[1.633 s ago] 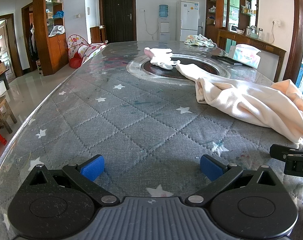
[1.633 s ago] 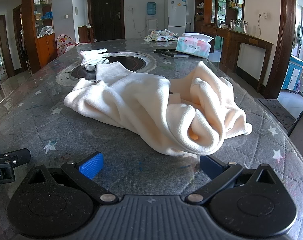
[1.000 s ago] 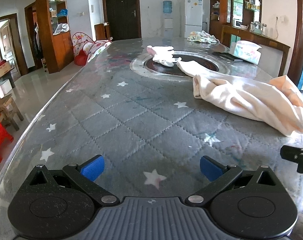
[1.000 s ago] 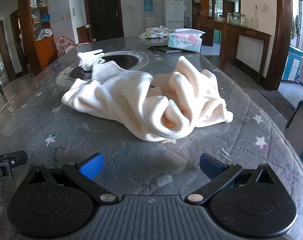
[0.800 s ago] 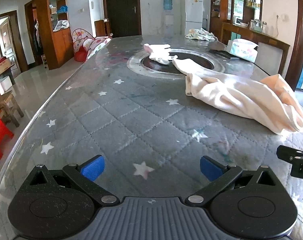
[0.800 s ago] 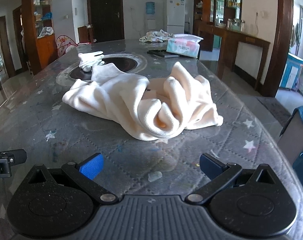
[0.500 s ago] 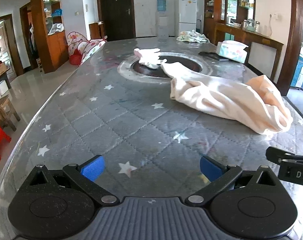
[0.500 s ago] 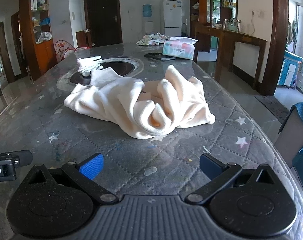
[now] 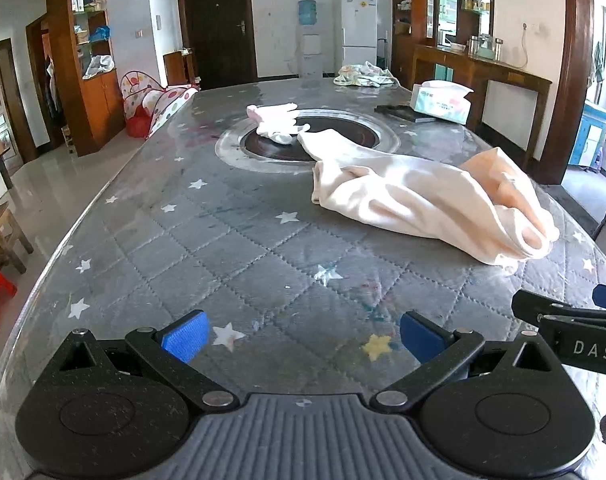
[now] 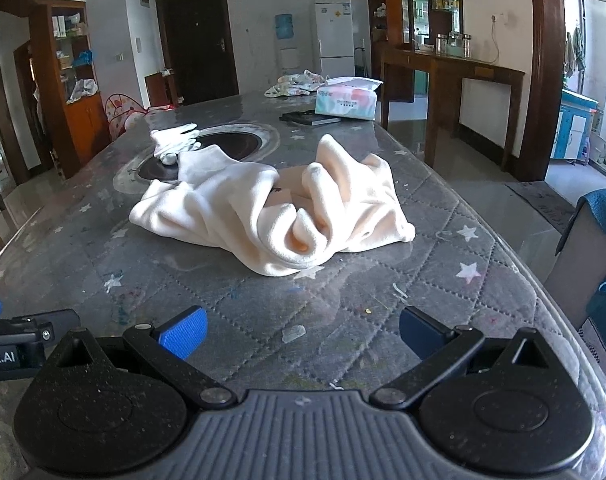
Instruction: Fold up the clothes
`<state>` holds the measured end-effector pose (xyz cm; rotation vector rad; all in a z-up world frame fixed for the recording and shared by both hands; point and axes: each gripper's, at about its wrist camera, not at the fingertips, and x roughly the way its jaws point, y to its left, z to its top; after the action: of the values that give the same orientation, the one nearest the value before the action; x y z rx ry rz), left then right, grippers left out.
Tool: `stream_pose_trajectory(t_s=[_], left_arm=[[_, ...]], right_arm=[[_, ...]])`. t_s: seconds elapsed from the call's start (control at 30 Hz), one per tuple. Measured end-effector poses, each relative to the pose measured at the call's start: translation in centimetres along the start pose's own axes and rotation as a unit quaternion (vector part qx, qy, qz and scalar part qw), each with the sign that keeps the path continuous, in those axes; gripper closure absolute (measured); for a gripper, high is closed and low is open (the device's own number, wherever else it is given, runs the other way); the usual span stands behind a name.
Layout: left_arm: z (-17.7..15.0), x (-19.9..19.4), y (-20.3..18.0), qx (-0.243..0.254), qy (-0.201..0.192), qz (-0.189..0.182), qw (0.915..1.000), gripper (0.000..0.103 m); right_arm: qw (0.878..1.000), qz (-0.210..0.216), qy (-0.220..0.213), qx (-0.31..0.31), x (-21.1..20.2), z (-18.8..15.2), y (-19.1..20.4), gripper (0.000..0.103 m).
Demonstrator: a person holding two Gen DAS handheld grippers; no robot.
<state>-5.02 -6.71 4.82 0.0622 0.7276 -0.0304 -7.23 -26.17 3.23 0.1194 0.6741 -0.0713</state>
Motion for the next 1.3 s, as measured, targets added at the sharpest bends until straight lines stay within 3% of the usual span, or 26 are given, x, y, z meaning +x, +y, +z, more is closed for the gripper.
stream_pose_trajectory(t_s=[1.3], left_arm=[[0.1, 1.4, -1.2, 0.023, 0.028, -0.005, 0.9993, 0.000]], right_arm=[[1.000, 0.004, 0.018, 0.006, 1.0, 0.2, -0.1, 0.000]])
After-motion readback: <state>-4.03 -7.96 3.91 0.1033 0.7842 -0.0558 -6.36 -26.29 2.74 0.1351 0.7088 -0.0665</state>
